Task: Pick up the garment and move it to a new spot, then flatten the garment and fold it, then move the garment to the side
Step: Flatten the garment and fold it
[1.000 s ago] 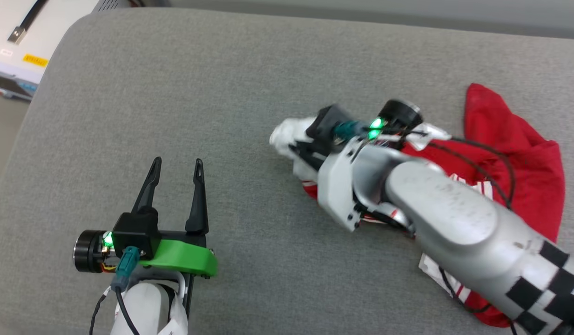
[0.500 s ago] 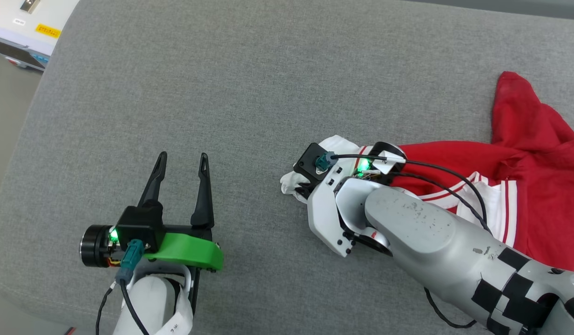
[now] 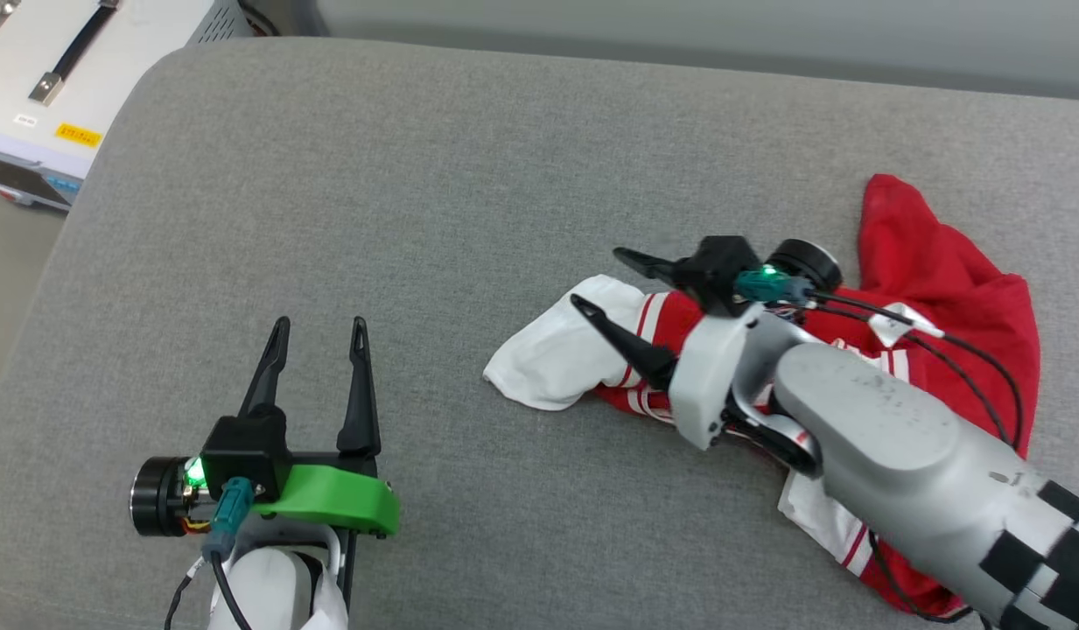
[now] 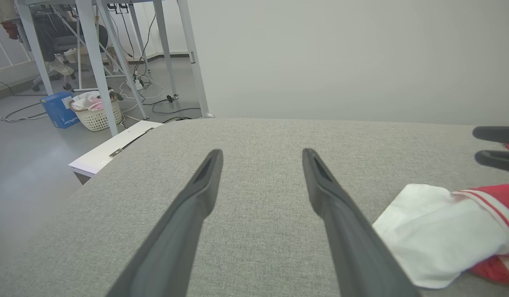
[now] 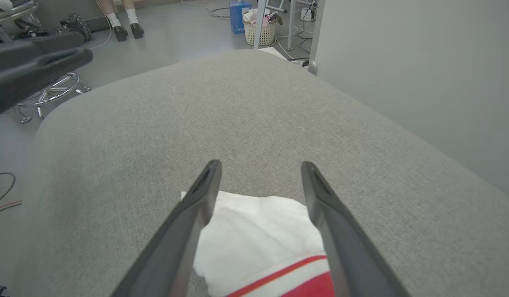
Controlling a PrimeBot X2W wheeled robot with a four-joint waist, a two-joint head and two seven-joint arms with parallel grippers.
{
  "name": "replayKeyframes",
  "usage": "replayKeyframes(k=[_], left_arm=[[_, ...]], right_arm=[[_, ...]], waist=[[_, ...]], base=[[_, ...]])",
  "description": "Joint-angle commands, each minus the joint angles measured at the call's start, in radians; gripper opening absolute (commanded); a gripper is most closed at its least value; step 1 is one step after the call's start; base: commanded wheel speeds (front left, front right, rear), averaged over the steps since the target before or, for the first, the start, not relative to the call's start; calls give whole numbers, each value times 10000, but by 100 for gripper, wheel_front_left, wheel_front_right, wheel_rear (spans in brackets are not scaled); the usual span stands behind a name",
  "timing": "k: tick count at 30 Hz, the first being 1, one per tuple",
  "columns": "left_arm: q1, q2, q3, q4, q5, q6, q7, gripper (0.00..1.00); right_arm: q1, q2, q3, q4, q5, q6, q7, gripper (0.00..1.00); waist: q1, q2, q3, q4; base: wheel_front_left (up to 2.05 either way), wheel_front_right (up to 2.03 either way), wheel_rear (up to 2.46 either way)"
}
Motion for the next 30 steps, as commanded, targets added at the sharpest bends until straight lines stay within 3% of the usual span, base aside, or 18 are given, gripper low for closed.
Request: replayKeyframes(k=[1, 8, 14, 19, 23, 30], left_arm=[[133, -26, 53, -66, 127, -38, -57, 100], [518, -10, 166, -264, 249, -83, -57, 100], [744, 16, 232, -329, 301, -132, -57, 100], [817, 16, 229, -333, 327, -171, -57, 100], [768, 12, 200, -318, 330, -203, -57, 100], [584, -2, 84, -327, 310, -225, -57, 100]], right_arm=[[351, -313, -395, -225, -103, -7, -198, 100], [1698, -1845, -2932, -1867, -1053, -7, -300, 100], [2988, -3400, -4353, -4420, -1519, -7, 1724, 100], [3873, -4795, -4324, -6735, -1075, -7, 4555, 100], [4296, -5536, -3951, -8063, -462, -7, 6509, 100], [4508, -5852, -3107, -8855, -125, -7, 8614, 100]], waist=[[0, 0, -398, -317], [0, 0, -814, -556], [0, 0, -975, -674], [0, 0, -1020, -733], [0, 0, -967, -736], [0, 0, -657, -602]], base=[[0, 0, 0], [0, 0, 0], [0, 0, 0], [0, 0, 0], [0, 0, 0], [0, 0, 0]])
